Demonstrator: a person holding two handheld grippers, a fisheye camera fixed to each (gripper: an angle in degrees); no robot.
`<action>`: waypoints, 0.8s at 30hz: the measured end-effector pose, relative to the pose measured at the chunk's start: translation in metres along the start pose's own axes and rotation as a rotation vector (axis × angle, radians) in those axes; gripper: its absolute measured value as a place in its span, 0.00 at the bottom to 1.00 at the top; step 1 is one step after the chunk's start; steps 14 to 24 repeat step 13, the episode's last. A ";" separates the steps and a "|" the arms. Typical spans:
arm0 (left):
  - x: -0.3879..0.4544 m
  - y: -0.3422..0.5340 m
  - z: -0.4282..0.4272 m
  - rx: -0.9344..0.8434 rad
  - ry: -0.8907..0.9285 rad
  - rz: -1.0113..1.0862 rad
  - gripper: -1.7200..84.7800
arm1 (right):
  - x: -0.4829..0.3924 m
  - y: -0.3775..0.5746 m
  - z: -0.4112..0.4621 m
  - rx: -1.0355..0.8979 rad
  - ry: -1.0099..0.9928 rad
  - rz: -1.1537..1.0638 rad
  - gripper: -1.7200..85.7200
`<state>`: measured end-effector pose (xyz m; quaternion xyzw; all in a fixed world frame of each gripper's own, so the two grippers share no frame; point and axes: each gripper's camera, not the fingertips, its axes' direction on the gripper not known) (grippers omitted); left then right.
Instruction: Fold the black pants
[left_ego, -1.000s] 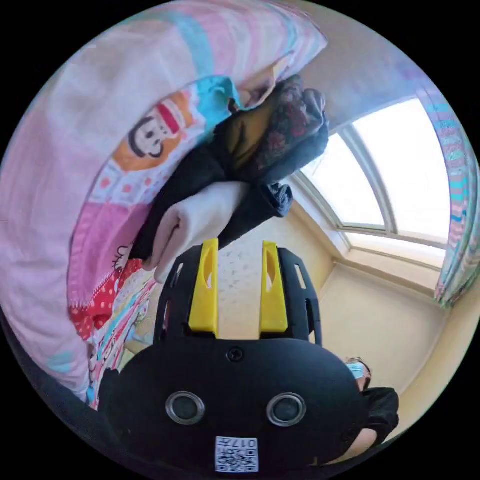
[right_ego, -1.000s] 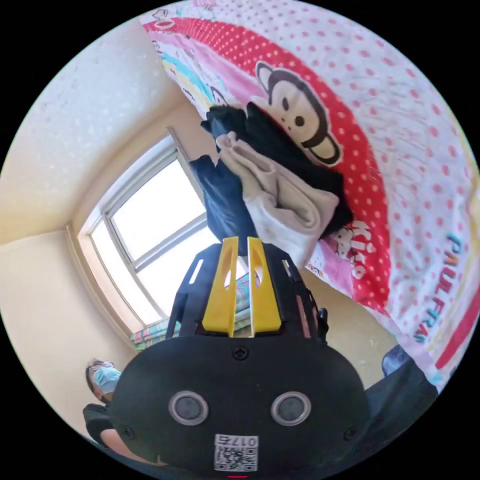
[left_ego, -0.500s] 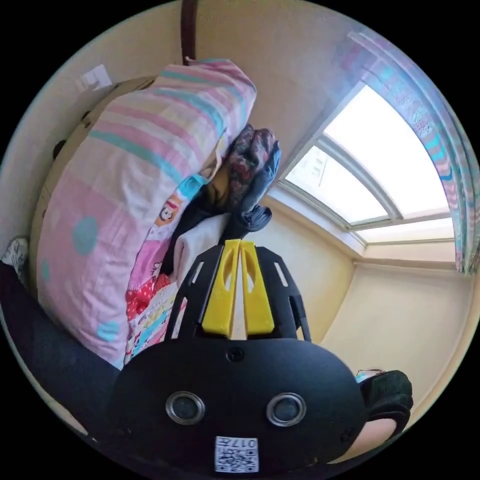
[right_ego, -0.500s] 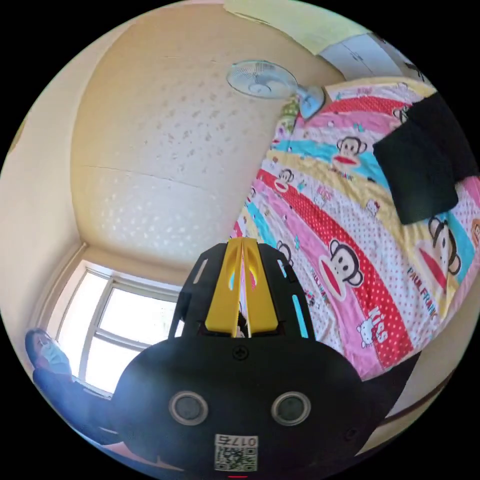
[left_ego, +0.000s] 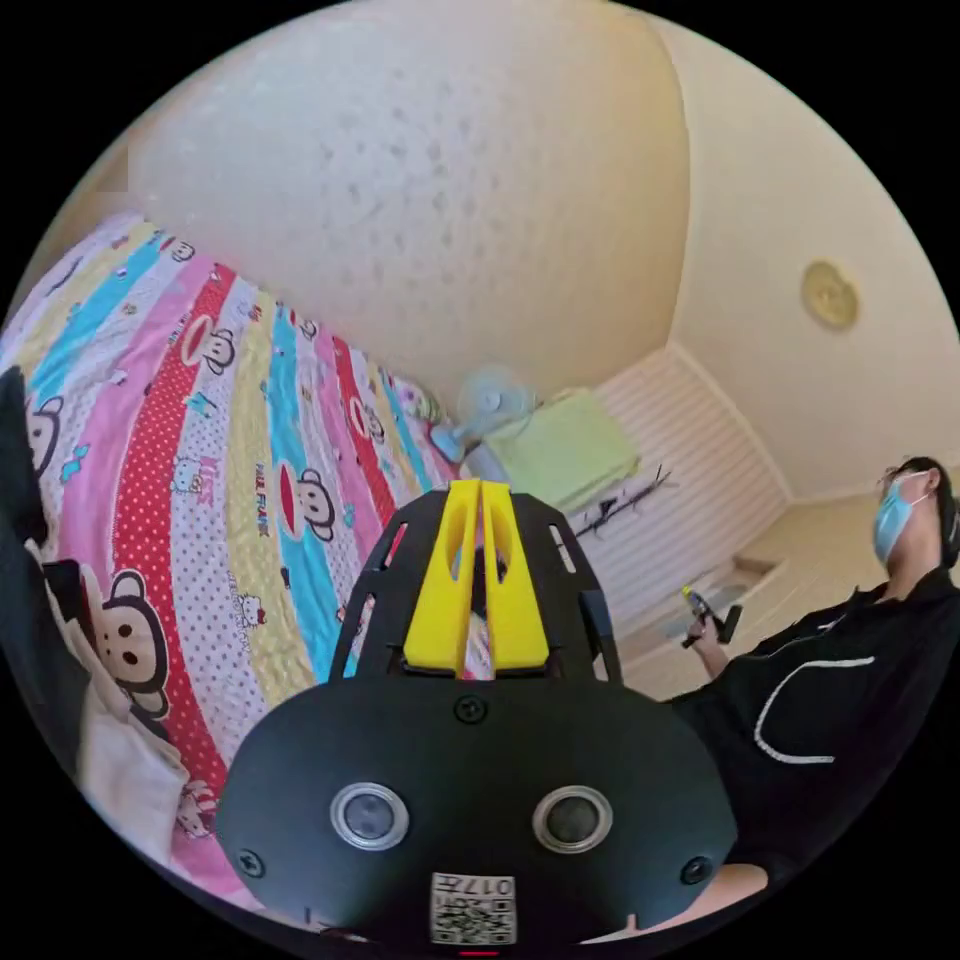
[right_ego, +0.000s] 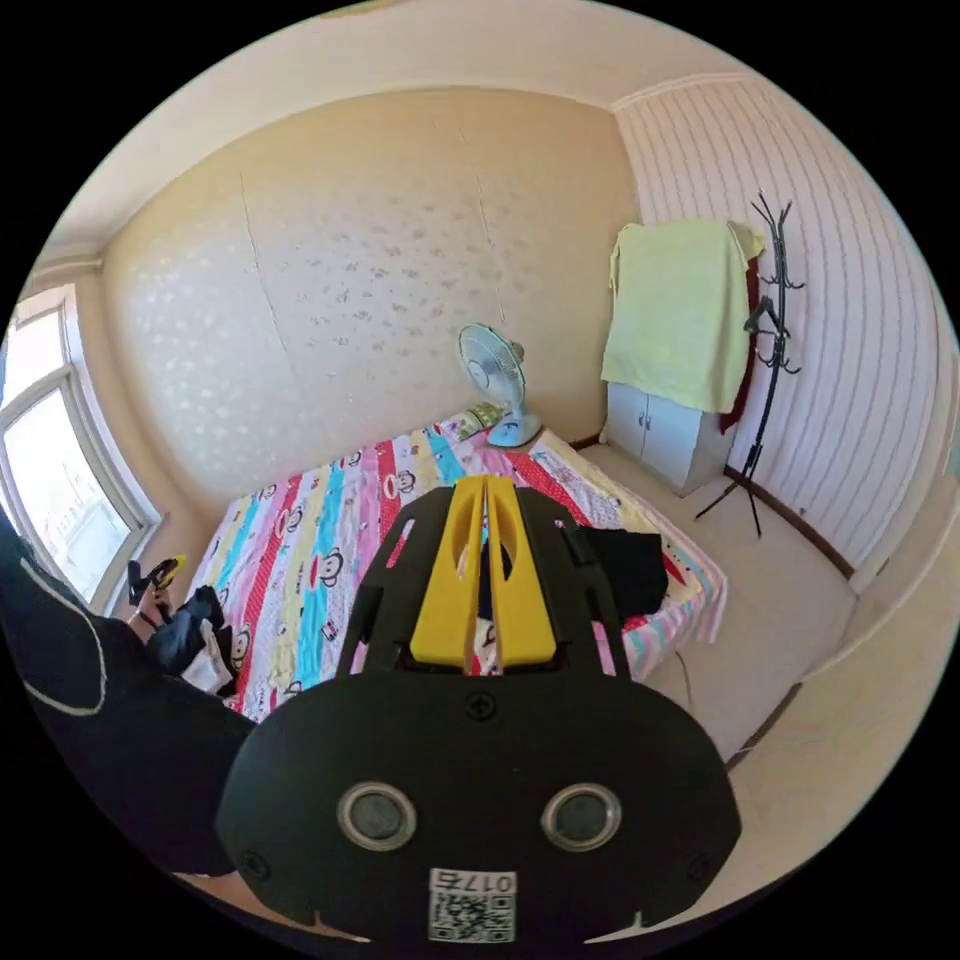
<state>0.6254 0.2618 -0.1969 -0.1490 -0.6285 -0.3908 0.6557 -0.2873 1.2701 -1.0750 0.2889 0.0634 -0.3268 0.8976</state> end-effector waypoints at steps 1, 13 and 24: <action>0.015 0.014 0.079 -0.143 -0.047 0.043 0.01 | 0.009 0.008 0.008 -0.031 0.021 0.011 0.02; 0.179 0.330 0.728 -1.298 0.133 0.664 0.01 | 0.155 0.169 0.161 -0.445 -0.182 0.417 0.03; 0.179 0.330 0.728 -1.298 0.133 0.664 0.01 | 0.155 0.169 0.161 -0.445 -0.182 0.417 0.03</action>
